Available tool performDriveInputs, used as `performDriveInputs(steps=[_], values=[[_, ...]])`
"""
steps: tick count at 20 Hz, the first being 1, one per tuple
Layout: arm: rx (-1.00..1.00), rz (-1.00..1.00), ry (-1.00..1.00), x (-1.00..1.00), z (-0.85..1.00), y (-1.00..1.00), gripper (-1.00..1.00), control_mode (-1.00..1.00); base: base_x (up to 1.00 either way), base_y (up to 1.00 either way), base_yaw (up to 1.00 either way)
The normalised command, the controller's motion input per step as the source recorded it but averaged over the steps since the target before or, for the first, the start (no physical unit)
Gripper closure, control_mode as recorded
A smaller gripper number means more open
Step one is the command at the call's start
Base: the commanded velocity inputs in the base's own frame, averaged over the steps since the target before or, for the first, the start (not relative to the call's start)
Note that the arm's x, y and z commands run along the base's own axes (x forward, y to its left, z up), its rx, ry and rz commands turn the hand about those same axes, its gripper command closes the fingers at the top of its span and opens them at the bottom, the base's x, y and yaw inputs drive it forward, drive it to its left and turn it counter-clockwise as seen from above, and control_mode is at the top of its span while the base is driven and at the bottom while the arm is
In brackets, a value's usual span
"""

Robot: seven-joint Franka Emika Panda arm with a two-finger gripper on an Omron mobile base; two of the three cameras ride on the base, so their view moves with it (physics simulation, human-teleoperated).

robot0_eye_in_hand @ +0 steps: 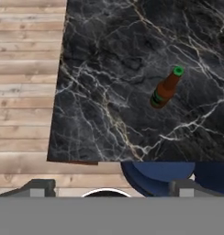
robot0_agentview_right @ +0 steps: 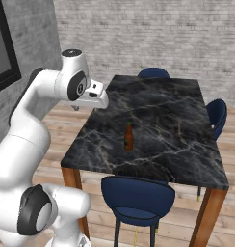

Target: Pick the beer from the counter and place it in the open cabinet.

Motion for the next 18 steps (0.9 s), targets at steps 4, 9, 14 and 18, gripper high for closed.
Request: performDriveInputs(steps=[4,9,14,18], values=[[-0.03,-0.01,-0.02,0.29,-0.09,-0.22,-1.0,-1.0,0.0,0.0,0.0],[-0.03,-0.02,-0.03,0.31,-0.21,-0.29,-1.0,-1.0,0.0,0.0,0.0],[-0.03,-0.03,-0.01,0.22,-0.31,-0.35,-1.0,-1.0,0.0,0.0,0.0],[-0.01,-0.02,0.0,0.17,-0.35,-0.33,-1.0,-1.0,0.0,0.0,0.0]])
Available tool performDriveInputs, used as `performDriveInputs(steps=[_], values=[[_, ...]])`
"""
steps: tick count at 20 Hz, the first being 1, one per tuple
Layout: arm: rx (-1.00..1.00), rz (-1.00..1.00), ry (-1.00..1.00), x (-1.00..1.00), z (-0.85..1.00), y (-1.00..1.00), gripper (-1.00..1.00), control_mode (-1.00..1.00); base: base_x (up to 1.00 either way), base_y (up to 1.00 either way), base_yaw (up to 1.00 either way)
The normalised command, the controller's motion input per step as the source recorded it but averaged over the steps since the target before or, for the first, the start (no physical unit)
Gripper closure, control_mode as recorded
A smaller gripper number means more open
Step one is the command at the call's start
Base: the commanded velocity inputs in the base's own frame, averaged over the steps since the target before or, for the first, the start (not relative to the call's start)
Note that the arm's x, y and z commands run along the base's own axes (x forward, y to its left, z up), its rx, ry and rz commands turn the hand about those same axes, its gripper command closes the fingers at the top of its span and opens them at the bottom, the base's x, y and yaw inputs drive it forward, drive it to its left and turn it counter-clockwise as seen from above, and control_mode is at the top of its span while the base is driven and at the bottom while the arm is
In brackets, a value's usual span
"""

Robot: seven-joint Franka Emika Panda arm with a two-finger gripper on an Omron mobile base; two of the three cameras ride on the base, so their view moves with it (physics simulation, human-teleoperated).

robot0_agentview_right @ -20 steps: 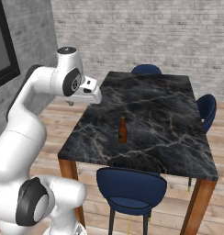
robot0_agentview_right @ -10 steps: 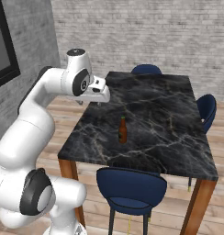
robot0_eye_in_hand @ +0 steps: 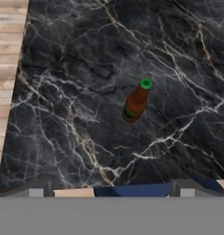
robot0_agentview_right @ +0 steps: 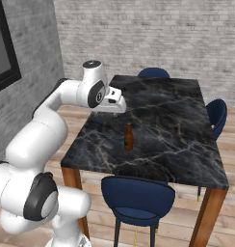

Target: Pick the beer from the counter and place it in the open cabinet.

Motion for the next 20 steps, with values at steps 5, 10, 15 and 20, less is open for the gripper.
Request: performDriveInputs(steps=[5,10,15,20], values=[[0.0,-0.04,0.0,0.23,-0.33,-0.3,-1.0,-1.0,0.0,0.0,0.0],[0.0,-0.06,0.0,0.27,-0.27,-0.27,-1.0,-1.0,0.0,0.0,0.0],[0.0,-0.07,0.0,0.25,-0.3,-0.24,-1.0,-1.0,0.0,0.0,0.0],[0.0,-0.07,0.0,0.24,-0.33,-0.16,-1.0,-1.0,0.0,0.0,0.0]])
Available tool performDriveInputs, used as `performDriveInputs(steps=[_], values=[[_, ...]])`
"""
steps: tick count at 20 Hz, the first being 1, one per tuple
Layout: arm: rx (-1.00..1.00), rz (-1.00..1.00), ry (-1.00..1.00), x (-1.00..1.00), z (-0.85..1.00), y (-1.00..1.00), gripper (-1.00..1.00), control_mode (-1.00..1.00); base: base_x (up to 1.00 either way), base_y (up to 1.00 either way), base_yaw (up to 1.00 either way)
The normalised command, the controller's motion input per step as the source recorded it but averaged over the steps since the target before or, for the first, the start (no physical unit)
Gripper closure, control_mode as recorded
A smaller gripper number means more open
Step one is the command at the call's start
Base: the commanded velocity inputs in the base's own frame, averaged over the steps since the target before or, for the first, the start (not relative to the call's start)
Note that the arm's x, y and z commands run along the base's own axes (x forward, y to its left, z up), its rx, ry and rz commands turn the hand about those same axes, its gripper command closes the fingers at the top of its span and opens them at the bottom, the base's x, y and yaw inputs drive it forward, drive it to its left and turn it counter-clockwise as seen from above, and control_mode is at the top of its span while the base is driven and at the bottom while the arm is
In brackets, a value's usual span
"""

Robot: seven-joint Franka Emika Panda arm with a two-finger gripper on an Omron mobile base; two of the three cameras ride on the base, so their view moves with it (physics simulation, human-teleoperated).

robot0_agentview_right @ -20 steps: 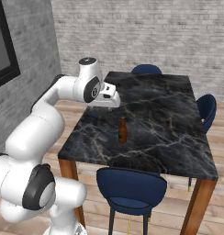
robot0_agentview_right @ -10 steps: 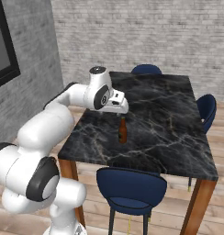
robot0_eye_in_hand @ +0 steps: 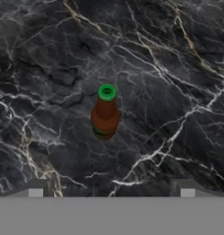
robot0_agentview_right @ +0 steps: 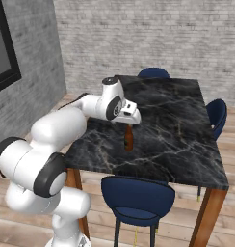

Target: Pick the beer from the counter and place it in the open cabinet.

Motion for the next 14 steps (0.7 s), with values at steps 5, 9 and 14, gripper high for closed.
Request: performDriveInputs(steps=[5,9,14], values=[[0.0,-0.07,0.0,0.17,-0.36,-0.06,-1.0,-1.0,0.0,0.0,0.0],[0.0,-0.07,0.0,0.11,-0.36,-0.03,-1.0,-1.0,0.0,0.0,0.0],[0.0,-0.06,0.0,0.03,-0.28,0.0,-1.0,-1.0,0.0,0.0,0.0]])
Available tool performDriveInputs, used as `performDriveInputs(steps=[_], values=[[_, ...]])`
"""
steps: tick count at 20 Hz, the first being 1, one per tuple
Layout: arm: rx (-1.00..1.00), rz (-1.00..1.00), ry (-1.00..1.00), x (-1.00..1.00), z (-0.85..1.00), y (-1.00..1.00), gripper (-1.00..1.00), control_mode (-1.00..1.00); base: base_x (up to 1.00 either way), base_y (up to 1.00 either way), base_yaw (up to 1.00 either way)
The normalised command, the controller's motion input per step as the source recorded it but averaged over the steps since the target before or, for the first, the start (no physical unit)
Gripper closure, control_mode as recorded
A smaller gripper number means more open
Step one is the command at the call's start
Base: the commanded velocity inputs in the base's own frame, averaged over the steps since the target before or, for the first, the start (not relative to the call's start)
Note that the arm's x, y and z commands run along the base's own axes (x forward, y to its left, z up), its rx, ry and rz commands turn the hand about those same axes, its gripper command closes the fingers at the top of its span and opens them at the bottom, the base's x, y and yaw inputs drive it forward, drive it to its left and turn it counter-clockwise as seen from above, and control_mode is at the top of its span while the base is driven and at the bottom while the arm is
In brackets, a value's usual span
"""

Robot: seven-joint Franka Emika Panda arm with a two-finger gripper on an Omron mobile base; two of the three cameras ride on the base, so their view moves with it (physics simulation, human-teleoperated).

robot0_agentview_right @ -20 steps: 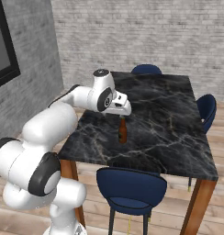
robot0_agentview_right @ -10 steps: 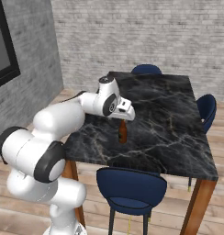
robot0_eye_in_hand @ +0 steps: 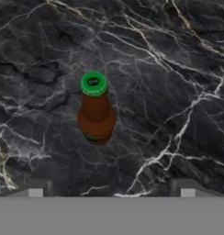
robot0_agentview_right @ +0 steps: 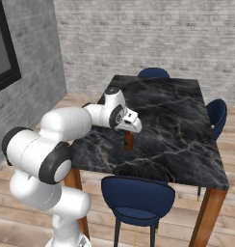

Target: Pick the beer from the counter and place it in the open cabinet.

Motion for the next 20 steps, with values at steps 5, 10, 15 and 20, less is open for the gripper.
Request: performDriveInputs(steps=[5,10,15,20], values=[[0.0,-0.03,0.0,0.03,-0.24,0.0,-1.0,-1.0,0.0,0.0,0.0],[0.0,-0.01,0.0,0.04,-0.21,0.0,-1.0,-1.0,0.0,0.0,0.0],[0.01,-0.01,0.0,0.09,-0.14,0.0,-1.0,-1.0,0.0,0.0,0.0],[0.01,-0.01,0.0,0.17,-0.13,0.0,-1.0,-1.0,0.0,0.0,0.0]])
